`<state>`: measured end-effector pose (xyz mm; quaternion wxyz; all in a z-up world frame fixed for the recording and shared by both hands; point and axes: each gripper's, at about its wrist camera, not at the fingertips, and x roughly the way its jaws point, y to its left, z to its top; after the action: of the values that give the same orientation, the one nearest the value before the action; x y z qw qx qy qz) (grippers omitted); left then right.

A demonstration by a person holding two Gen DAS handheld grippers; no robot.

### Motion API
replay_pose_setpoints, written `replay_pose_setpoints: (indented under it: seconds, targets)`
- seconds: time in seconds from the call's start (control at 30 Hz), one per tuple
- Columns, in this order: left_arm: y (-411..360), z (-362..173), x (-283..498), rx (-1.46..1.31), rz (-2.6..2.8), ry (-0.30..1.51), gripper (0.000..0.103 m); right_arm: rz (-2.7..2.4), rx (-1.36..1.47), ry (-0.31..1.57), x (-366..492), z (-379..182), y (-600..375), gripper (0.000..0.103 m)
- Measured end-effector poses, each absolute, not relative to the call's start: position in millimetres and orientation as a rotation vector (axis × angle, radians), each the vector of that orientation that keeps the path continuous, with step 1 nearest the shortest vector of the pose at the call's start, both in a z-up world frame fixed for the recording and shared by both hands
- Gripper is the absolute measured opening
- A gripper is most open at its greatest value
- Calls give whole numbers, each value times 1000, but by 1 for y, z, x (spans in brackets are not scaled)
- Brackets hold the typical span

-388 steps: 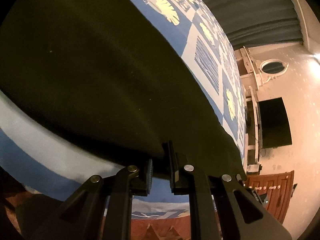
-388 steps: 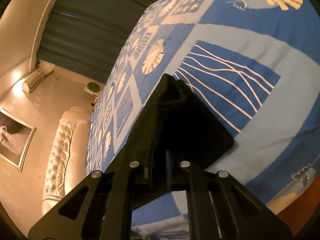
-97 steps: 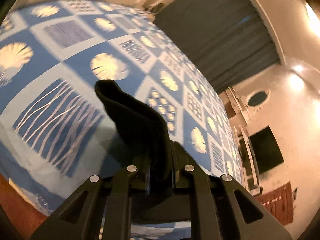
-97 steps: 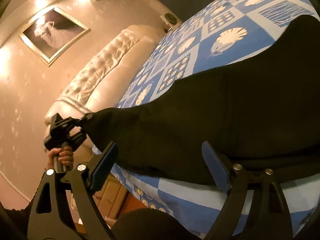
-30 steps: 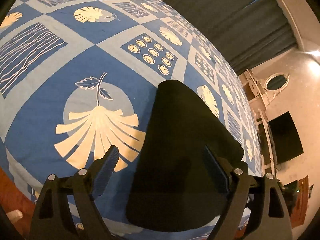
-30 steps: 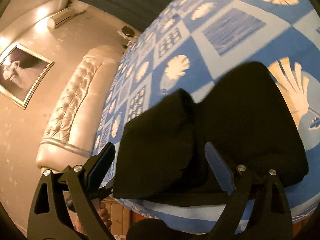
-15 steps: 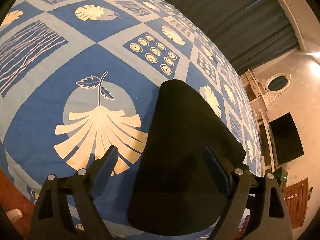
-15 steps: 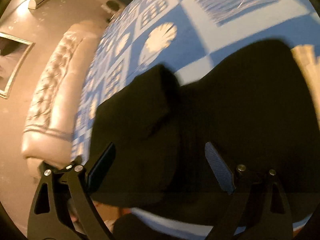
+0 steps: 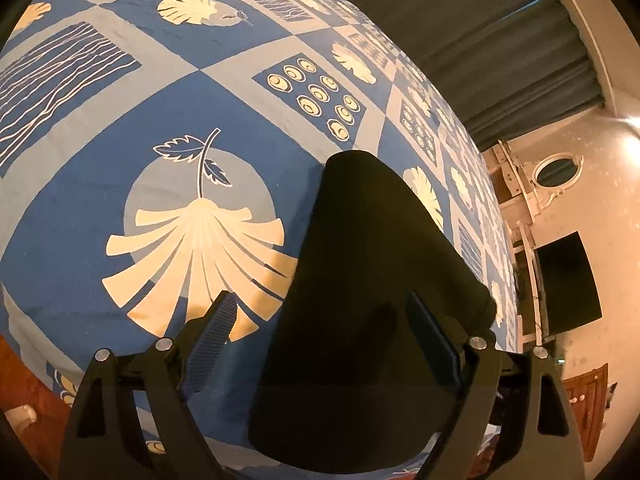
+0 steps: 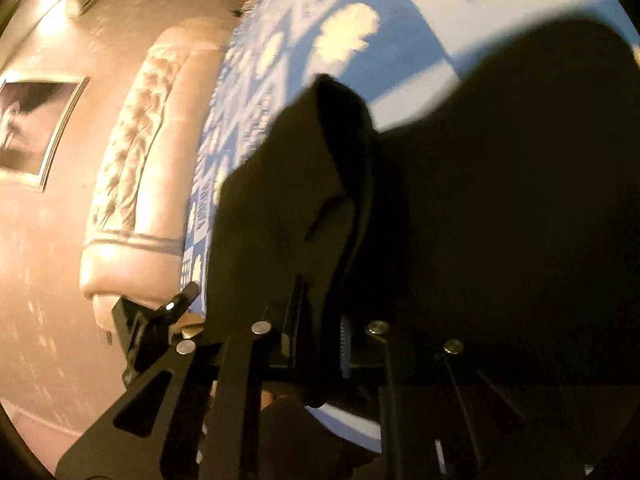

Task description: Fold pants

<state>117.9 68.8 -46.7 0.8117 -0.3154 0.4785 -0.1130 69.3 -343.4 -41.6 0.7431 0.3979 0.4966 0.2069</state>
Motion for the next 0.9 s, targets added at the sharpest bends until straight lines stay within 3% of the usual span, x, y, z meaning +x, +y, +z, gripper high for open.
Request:
replay_pose_setpoints:
  seconds: [0.27, 0.9]
  targets:
    - [67, -45, 118, -668, -255, 1022, 85, 448, 788, 981, 50, 19, -387, 12]
    - [28, -53, 118, -543, -384, 1093, 85, 281, 878, 1015, 18, -45, -468, 9]
